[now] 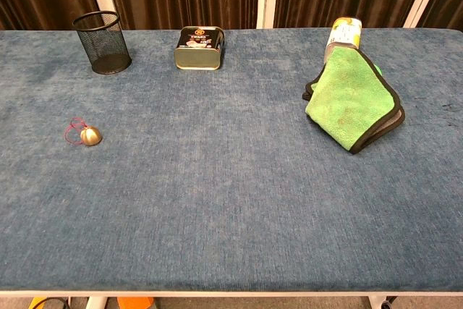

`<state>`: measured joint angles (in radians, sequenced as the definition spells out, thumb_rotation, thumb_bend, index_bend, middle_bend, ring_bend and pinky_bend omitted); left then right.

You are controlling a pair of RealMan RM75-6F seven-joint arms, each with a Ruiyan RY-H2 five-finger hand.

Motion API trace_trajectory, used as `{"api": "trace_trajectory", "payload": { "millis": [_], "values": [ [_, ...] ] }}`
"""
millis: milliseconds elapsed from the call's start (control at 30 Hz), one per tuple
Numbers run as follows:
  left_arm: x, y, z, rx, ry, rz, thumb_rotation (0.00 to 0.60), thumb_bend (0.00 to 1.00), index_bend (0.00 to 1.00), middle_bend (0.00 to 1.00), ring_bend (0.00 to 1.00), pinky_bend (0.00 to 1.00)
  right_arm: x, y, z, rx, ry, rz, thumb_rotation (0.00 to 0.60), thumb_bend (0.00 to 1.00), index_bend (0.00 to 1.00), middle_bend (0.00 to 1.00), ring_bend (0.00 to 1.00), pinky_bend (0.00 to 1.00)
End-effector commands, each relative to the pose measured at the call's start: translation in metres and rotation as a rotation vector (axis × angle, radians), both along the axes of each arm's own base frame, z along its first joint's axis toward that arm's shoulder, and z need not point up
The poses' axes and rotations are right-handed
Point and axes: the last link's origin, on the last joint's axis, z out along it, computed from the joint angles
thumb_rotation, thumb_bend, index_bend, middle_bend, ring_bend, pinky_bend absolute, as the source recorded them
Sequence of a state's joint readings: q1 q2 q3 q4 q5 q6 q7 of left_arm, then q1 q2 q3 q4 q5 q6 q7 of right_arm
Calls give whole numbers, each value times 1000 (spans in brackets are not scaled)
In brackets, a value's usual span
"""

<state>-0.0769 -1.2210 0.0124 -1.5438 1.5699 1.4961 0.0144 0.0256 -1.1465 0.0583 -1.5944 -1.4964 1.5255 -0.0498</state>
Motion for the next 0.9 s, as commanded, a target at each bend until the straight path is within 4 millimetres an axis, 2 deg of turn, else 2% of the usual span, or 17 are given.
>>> {"api": "trace_trajectory", "payload": {
  "millis": [33, 200, 367, 567, 700, 900],
  "values": [
    [-1, 1, 0, 1, -1, 8, 600, 74, 85, 32, 0, 40, -1, 0, -1, 7, 1, -8, 600, 335, 0, 0, 0, 0],
    [-2, 0, -3, -9, -4, 12, 600, 74, 85, 32, 0, 40, -2, 0, -1, 12, 2, -14, 600, 336, 0, 0, 0, 0],
    [7, 8, -3, -22, -49, -35, 600, 74, 89, 40, 0, 50, -2, -1, 1, 3, 3, -13, 600, 337, 0, 0, 0, 0],
    [33, 40, -12, -100, -54, -152, 600, 74, 133, 76, 1, 147, 0, -2, 5, 2, 22, 1, 600, 334, 0, 0, 0, 0],
    [55, 68, -29, -159, -41, -215, 600, 87, 142, 102, 1, 149, 1, -4, 6, 4, 26, -2, 600, 336, 0, 0, 0, 0],
    [78, 102, -57, -221, -58, -252, 600, 94, 187, 126, 20, 150, 2, -7, 5, 9, 30, -1, 600, 336, 0, 0, 0, 0]
  ]
}}
